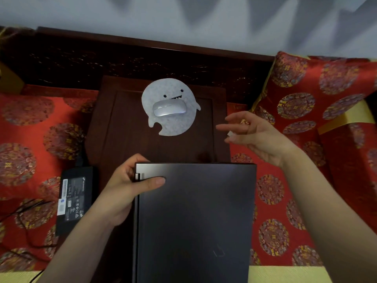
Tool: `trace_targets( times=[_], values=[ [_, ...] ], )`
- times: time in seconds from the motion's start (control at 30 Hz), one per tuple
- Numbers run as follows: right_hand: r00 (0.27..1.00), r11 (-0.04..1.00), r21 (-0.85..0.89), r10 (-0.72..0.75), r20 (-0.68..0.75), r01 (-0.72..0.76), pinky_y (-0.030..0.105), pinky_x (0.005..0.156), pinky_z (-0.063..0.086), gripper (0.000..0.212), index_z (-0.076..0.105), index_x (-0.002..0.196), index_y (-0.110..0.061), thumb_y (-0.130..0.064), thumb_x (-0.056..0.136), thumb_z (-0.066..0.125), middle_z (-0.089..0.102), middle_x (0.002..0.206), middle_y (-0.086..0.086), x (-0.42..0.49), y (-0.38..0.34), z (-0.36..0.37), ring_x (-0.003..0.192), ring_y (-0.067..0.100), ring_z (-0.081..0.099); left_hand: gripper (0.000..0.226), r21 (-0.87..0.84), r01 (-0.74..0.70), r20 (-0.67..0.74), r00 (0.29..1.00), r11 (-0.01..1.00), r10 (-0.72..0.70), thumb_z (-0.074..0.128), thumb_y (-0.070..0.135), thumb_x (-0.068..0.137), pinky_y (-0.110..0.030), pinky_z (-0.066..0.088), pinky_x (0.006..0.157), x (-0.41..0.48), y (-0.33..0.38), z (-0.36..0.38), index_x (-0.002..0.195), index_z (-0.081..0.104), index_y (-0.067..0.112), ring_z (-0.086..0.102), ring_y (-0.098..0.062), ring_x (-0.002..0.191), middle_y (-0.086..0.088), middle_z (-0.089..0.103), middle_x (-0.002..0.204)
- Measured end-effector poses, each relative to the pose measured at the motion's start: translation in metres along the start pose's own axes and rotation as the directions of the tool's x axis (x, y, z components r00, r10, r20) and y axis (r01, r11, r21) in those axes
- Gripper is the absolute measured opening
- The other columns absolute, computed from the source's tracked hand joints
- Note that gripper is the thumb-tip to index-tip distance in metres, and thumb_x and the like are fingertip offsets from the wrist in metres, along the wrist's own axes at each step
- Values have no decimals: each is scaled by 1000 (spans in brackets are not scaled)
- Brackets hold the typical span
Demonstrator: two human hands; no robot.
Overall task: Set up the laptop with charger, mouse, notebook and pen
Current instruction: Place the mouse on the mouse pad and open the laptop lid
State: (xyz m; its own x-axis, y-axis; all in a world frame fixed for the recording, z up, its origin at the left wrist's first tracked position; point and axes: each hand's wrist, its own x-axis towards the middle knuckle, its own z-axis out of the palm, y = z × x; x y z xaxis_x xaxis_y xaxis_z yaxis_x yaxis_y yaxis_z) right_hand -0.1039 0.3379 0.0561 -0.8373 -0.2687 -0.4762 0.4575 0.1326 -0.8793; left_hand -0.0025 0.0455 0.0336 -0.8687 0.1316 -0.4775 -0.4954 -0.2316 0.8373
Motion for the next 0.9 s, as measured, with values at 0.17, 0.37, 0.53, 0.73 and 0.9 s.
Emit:
trace_targets(
  times=[0.17,0.37,0.53,0.73,0.9],
  values=[
    [1000,979,-204,8,15,-4,41,96,51,22,70,81,-10,1,63,78,72,106,13,-8,-10,15,88,20,68,32,12,-34,-7,999,999,34,73,-2,58,-20,52,50,-3,3,8,82,54,5,63,-12,58,-2,65,64],
    [994,972,-229,-33,109,57,44,79,53,22,76,84,-12,-15,62,79,74,80,12,-21,-21,26,69,21,70,30,26,-53,5,999,998,53,73,-3,58,-20,52,51,-9,7,10,79,54,7,62,-12,59,-2,65,65],
    [992,961,-272,-15,122,47,28,60,53,22,76,85,-13,-18,64,78,71,68,9,-19,-21,26,57,17,64,31,15,-39,-3,999,999,39,73,-2,59,-21,53,52,-10,6,9,83,55,5,63,-13,60,-4,66,66],
    [983,987,-158,1,186,29,25,68,57,18,73,88,-2,-13,73,72,73,79,13,-18,-11,28,67,20,66,31,3,-35,11,999,999,34,77,4,57,-22,53,52,-8,4,6,80,56,8,64,-14,60,-4,66,67],
    [977,972,-220,-40,207,86,23,65,54,22,71,95,-9,-6,74,74,72,77,10,-16,-10,37,66,17,66,47,3,-34,39,999,999,34,91,19,46,-21,53,52,-6,4,5,78,58,11,64,-14,62,-4,67,68]
  ],
)
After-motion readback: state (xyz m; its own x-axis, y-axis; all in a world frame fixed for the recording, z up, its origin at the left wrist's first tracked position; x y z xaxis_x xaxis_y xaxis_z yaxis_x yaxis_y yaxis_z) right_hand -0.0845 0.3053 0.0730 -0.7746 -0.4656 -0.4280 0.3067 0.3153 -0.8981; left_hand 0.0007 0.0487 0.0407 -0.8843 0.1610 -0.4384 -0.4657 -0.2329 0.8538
